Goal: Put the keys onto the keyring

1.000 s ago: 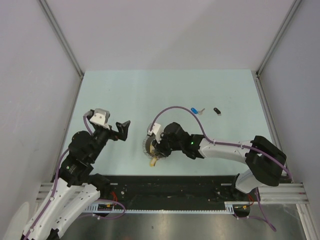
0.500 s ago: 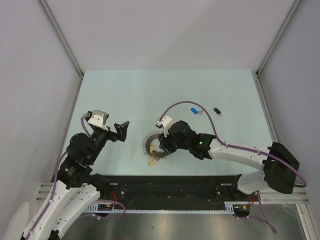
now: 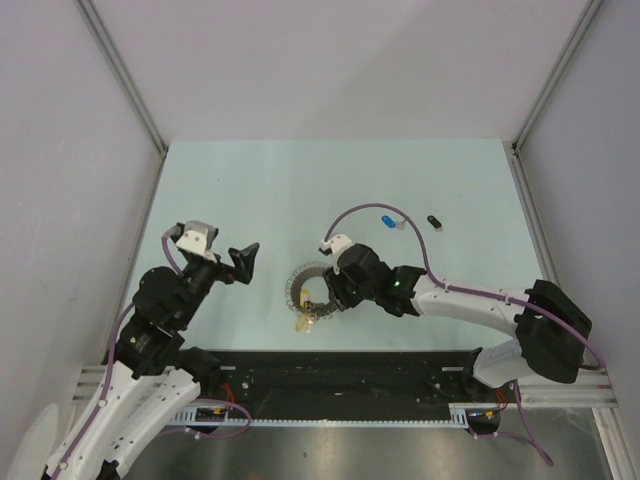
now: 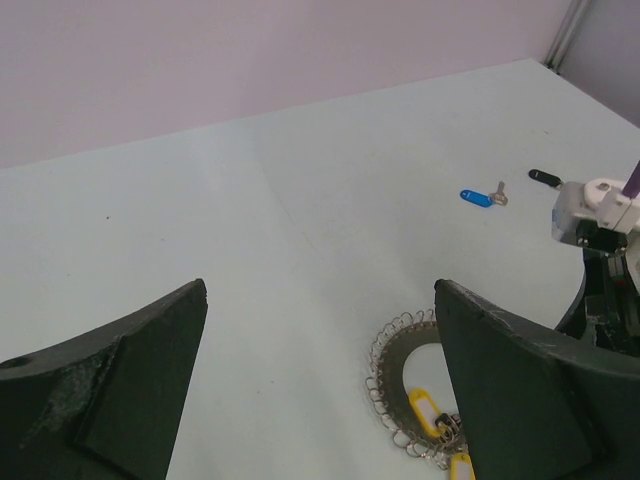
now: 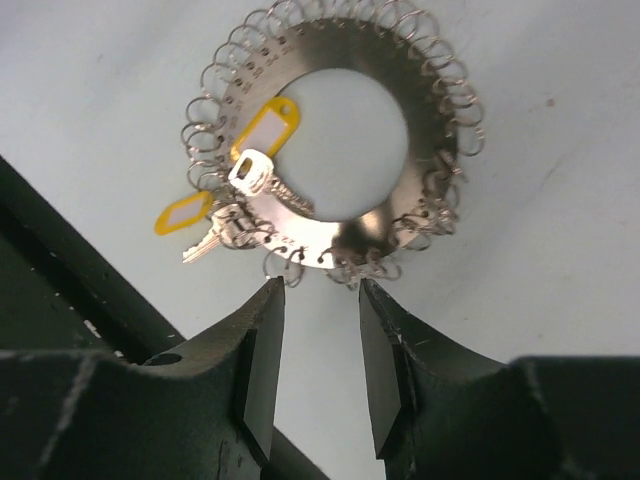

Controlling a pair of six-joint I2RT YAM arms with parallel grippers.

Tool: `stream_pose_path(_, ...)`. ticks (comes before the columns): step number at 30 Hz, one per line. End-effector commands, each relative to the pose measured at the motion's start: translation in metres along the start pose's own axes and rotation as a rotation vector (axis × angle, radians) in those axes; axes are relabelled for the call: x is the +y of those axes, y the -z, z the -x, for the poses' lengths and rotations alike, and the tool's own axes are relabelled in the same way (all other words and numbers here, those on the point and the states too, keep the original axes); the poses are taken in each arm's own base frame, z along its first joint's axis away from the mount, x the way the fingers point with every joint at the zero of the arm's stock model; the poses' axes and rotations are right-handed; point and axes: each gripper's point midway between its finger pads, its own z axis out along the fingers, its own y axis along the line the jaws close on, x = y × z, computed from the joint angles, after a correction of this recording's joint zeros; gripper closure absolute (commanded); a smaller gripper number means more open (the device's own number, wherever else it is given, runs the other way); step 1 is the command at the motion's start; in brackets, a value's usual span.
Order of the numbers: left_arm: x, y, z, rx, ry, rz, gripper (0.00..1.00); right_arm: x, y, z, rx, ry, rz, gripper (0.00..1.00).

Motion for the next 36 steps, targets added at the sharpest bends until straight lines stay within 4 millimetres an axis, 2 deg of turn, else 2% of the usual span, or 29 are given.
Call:
stream_pose_path(1,-0.001,0.0,0.003,-0.012,0.02,-0.006,0.0,0.02,-0.012,-0.011,0.015,-0.045,-0.001,0.6)
stream_pose_path(2,-0.001,0.0,0.004,-0.014,0.02,-0.007,0.0,0.027,-0.015,-0.017,0.027,-0.038,0.003,0.6)
stream_pose_path(6,-0.001,0.0,0.002,-0.009,0.021,-0.007,0.0,0.033,-0.027,-0.034,0.043,-0.05,-0.04,0.61)
stream_pose_path(17,-0.002,-0.001,0.001,-0.006,0.023,-0.01,0.0,0.019,-0.041,-0.056,-0.012,-0.073,-0.134,0.66)
stream_pose_path(25,-0.003,-0.002,0.0,0.0,0.02,-0.016,0.0,0.021,-0.048,-0.056,-0.04,-0.076,-0.119,0.72)
stream_pose_path(36,-0.005,-0.004,-0.002,0.01,0.016,-0.028,0.0,0.014,-0.053,-0.059,-0.038,-0.06,-0.155,0.83)
